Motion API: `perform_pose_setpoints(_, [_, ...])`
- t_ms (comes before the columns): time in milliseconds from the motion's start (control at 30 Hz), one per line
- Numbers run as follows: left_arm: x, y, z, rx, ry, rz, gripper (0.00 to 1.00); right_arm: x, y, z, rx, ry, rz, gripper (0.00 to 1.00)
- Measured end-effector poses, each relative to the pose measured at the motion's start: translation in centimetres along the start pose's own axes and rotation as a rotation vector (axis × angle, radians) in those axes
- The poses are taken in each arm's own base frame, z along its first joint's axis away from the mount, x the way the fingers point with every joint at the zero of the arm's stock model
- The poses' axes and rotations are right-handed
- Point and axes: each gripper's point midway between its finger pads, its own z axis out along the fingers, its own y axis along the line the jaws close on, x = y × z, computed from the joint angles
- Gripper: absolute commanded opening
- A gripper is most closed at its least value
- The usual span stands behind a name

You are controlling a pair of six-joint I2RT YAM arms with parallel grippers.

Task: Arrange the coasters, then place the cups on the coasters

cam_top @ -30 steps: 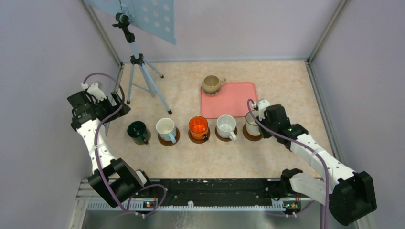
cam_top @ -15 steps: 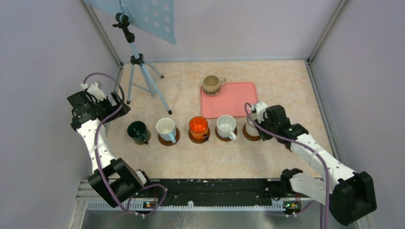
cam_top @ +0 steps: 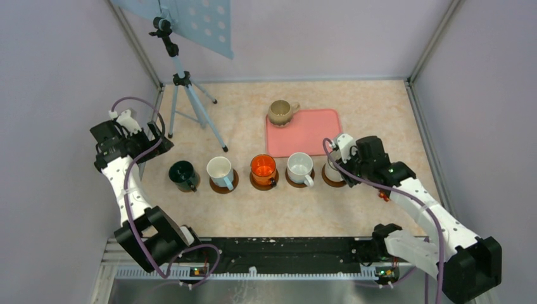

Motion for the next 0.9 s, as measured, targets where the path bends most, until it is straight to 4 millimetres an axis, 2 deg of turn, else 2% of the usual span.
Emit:
perform_pose_setpoints(200, [0.0,0.1,0.2,0.001,0.002,0.0,0.99,-0.5,-0.4,-0.4,0.003,-0.003,-0.058,0.48])
perform_pose_setpoints(667, [-0.2,0.1,0.2,0.001,-0.004,0.003,0.99,1.2,-1.8,-0.1,0.051,0.084,-0.089,0.47])
perform_pose_setpoints(900, [-0.2,0.0,0.2,0.004,-0.004,0.003,0.99,0.3,-1.4,-0.5,0.016,0.044,-0.103,0.49])
